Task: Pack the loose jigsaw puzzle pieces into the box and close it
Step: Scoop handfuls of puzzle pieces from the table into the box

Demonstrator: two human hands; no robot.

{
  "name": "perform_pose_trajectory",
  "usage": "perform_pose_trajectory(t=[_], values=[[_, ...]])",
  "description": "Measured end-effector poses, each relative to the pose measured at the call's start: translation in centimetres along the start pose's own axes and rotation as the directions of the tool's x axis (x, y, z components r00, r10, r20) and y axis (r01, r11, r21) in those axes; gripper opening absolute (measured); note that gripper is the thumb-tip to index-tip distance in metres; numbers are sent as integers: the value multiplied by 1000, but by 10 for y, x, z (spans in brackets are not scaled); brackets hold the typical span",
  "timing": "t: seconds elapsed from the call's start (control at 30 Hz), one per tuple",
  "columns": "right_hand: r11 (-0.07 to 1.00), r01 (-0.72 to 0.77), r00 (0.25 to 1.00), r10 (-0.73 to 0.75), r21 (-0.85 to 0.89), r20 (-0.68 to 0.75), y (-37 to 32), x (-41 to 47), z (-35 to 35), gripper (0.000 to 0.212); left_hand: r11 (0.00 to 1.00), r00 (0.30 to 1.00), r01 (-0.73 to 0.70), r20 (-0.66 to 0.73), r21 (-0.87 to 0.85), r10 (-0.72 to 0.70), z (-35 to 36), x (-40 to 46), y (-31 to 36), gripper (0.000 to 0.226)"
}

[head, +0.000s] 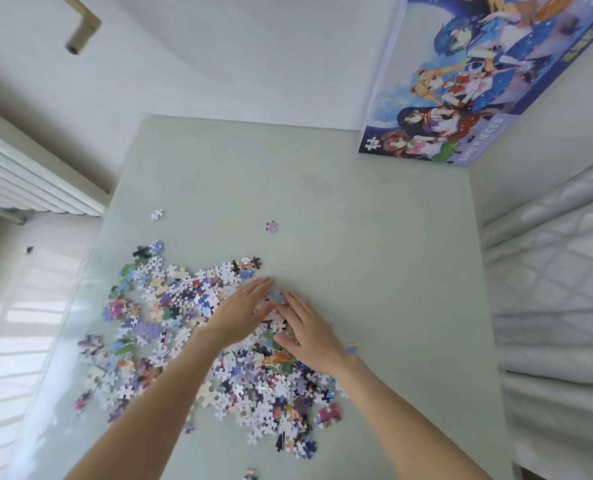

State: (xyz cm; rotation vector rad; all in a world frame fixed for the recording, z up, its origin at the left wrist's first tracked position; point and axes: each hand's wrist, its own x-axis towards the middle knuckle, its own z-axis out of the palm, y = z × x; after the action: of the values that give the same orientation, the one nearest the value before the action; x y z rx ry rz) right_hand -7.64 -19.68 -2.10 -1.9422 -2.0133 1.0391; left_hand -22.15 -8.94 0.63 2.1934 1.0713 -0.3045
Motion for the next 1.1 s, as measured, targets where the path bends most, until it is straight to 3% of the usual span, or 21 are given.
perform_pose_trajectory(t=[0.1, 0.2, 0.27, 0.37, 0.43, 0.47, 0.7, 0.9, 0.97, 1.1], values=[[993, -18, 1000, 18, 113, 2, -17, -22, 0, 60, 998, 1000, 13, -6, -59, -14, 4, -35, -11, 57], [977, -76, 992, 94, 201, -82, -26, -49, 1, 60, 1000, 994, -16, -110, 6, 17, 16, -70, -32, 75], [977, -169, 957, 195, 132, -217, -20, -69, 6, 65, 997, 979, 43, -204, 61, -30, 22, -86, -45, 80], [879, -471, 802, 463, 79, -376, -11, -98, 15, 76, 971, 943, 236, -249, 26, -223, 31, -101, -59, 91], [738, -651, 678, 671, 177, -300, -12, -107, 20, 85, 951, 933, 310, -188, -13, -307, 35, -109, -63, 103], [698, -678, 655, 716, 231, -240, -16, -107, 24, 90, 944, 932, 329, -148, -32, -330, 38, -113, -64, 106], [794, -504, 797, 579, 339, -170, -69, -59, 44, 101, 966, 950, 252, -173, -58, -259, 45, -110, -52, 115], [809, -502, 816, 560, 307, -142, -87, -27, 33, 64, 941, 937, 236, -199, -240, -286, 39, -90, -38, 85], [843, -497, 835, 529, 206, -150, -87, -22, 31, 68, 959, 953, 216, -175, -183, -248, 39, -86, -37, 89], [894, -442, 894, 433, -68, -116, -85, -17, 29, 96, 979, 968, 198, -148, -49, -203, 41, -86, -35, 109]])
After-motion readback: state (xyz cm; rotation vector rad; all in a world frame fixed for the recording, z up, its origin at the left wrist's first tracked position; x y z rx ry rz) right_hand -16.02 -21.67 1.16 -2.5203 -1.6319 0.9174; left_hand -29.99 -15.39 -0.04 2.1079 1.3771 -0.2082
